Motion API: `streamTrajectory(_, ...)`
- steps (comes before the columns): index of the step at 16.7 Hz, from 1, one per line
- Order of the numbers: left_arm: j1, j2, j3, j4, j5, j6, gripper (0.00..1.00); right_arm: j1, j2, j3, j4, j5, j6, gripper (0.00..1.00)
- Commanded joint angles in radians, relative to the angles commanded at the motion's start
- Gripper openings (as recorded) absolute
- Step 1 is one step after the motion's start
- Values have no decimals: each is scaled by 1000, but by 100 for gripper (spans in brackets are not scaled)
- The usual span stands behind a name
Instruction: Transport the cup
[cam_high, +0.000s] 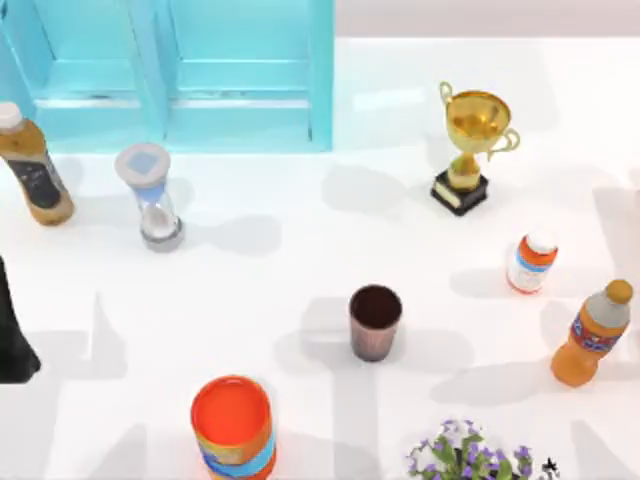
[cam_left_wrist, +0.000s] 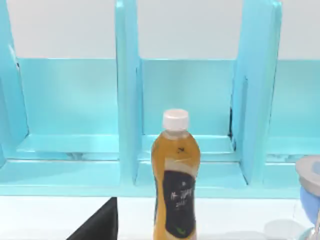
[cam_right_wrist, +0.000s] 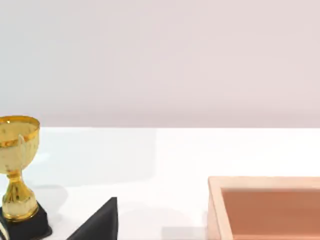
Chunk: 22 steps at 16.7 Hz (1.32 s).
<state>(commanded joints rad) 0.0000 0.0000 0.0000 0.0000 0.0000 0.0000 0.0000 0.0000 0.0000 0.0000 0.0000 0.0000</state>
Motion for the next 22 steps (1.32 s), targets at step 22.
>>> streamTrajectory(22,-532,1429,1411,-958,-1,-528,100,0,0,0,0,0,0,100)
